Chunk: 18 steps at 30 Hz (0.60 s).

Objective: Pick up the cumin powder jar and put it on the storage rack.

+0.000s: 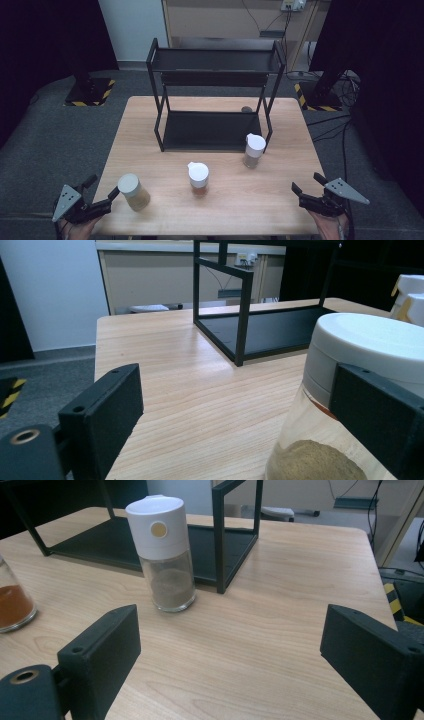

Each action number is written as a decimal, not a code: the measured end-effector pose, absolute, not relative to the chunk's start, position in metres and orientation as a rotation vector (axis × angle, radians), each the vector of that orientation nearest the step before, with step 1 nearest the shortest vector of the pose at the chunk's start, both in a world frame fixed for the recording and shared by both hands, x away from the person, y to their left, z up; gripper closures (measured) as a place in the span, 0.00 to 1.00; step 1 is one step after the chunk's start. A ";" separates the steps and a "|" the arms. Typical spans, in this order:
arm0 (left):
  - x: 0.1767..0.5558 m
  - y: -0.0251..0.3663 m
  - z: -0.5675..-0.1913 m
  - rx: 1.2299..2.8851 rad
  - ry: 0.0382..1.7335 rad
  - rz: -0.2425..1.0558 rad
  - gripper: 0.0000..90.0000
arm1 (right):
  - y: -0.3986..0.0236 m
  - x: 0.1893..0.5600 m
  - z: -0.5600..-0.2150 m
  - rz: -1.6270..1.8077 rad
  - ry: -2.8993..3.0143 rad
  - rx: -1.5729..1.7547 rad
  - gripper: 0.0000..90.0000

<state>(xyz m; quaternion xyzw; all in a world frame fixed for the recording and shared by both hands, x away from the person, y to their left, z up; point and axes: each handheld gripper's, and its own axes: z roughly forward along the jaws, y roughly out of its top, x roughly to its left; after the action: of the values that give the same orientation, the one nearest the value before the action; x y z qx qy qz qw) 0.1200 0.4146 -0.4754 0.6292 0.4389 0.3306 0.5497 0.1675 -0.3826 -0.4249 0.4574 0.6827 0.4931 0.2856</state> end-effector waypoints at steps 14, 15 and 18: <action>0.119 0.413 -0.475 1.488 1.055 0.803 0.07 | -0.386 0.171 -0.429 1.342 1.849 1.219 0.10; 0.119 0.413 -0.475 1.489 1.055 0.803 0.07 | -0.386 0.171 -0.429 1.341 1.851 1.217 0.10; 0.119 0.413 -0.475 1.485 1.058 0.803 0.07 | -0.385 0.171 -0.428 1.338 1.861 1.207 0.10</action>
<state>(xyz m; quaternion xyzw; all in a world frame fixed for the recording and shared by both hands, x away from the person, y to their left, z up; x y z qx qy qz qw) 0.1188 0.4135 -0.4751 0.6257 0.4458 0.3382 0.5435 0.1709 -0.3846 -0.4279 0.4483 0.6914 0.4970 0.2721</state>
